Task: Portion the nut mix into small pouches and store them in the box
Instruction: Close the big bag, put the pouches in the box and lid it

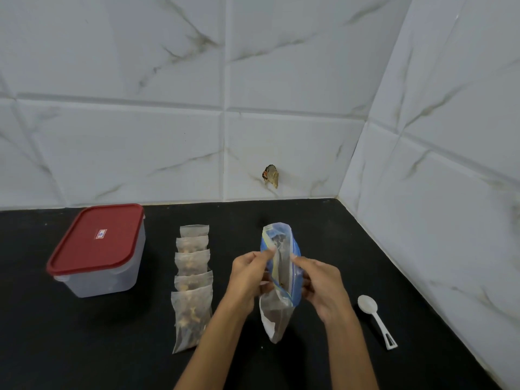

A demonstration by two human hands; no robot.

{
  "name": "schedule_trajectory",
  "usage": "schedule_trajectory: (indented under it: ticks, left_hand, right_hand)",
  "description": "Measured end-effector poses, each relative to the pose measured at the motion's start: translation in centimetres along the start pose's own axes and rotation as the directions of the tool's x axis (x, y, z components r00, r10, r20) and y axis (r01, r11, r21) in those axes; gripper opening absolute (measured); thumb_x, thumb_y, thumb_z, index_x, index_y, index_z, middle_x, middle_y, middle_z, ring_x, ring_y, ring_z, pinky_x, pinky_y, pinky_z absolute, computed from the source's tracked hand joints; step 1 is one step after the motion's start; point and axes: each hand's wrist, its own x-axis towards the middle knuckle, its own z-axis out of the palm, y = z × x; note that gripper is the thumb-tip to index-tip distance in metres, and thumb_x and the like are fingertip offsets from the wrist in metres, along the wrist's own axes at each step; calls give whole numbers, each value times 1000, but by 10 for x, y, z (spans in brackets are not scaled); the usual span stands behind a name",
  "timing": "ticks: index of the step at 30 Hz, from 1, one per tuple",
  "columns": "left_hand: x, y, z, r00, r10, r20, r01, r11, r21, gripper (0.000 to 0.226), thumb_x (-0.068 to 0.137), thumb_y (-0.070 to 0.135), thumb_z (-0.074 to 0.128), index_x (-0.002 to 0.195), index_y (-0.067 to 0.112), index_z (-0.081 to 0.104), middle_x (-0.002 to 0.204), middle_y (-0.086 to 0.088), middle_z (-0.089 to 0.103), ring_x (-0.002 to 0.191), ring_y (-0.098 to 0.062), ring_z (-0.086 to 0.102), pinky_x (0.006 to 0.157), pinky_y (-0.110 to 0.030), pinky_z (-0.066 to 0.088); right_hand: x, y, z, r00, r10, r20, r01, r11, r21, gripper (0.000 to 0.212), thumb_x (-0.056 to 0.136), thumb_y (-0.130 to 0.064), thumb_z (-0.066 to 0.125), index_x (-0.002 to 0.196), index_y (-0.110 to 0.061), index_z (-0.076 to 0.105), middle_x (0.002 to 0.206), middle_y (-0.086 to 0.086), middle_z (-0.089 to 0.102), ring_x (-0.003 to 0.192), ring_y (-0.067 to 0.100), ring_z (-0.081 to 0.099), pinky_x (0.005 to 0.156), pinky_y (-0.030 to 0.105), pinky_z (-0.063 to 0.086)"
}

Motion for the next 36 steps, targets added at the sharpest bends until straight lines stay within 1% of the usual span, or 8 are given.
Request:
schedule_trajectory:
  ticks: [7, 14, 18, 21, 25, 28, 30, 36]
  left_hand:
    - [6, -6, -8, 918, 341, -201, -284, 921, 266, 7, 75, 3, 70, 74, 9, 67, 73, -10, 68, 70, -24, 65, 71, -42, 55]
    - [5, 8, -7, 999, -23, 29, 26, 994, -109, 11, 85, 7, 63, 96, 5, 65, 89, -13, 69, 82, -26, 67, 77, -43, 56]
    - [13, 14, -3, 988, -147, 48, 153, 977, -147, 30, 85, 29, 70, 101, 4, 69, 100, -15, 71, 95, -30, 67, 77, -41, 57]
    - [13, 14, -2, 987, -141, 71, 149, 980, -129, 17, 81, 17, 74, 88, 3, 69, 84, -11, 71, 76, -22, 68, 71, -37, 57]
    - [18, 8, -8, 986, 149, -69, -137, 978, 156, 12, 77, 10, 77, 73, 11, 66, 70, -6, 66, 57, -13, 61, 54, -25, 52]
    - [18, 12, -12, 871, 458, -179, -222, 690, 689, 9, 79, 16, 73, 75, 22, 67, 76, 3, 65, 68, -11, 61, 62, -25, 50]
    - [15, 17, -12, 829, 531, -179, -208, 589, 781, 8, 81, 15, 70, 86, 21, 70, 90, 3, 62, 78, -12, 60, 64, -24, 50]
    - [17, 17, -11, 825, 547, -141, -289, 624, 726, 14, 78, 15, 76, 91, 16, 72, 99, 2, 54, 81, -8, 56, 57, -10, 38]
  right_hand:
    - [-1, 2, 0, 829, -497, -257, 268, 756, -598, 17, 74, -3, 68, 71, -18, 61, 72, -1, 63, 67, 14, 60, 56, 25, 43]
    - [7, -9, -4, 1000, -12, 23, 16, 987, -162, 17, 81, -24, 67, 78, -7, 66, 62, 4, 58, 59, 16, 50, 57, 27, 42]
    - [14, -8, -3, 999, -27, -27, 28, 1000, 15, 27, 80, -28, 73, 89, -3, 72, 84, 12, 69, 79, 24, 63, 76, 36, 52]
    - [16, -9, -4, 1000, -26, -8, 27, 996, 89, 19, 77, -15, 75, 87, 1, 70, 83, 13, 70, 77, 24, 65, 75, 38, 54]
    - [17, -8, -9, 963, -191, -191, 160, 973, -164, 12, 71, -8, 80, 78, -5, 71, 77, 9, 71, 72, 22, 67, 64, 29, 52]
    - [14, -11, -11, 815, -485, -316, 229, 772, -593, 11, 74, -5, 74, 80, -13, 70, 69, -5, 62, 64, 11, 58, 53, 18, 37]
    - [11, -13, -12, 767, -569, -296, 256, 695, -672, 15, 76, -1, 69, 79, -17, 68, 67, -8, 58, 61, 7, 53, 51, 16, 31]
    - [15, -22, -13, 938, -311, -153, 230, 889, -395, 24, 73, 9, 63, 88, -9, 65, 78, 3, 66, 70, 15, 61, 53, 21, 42]
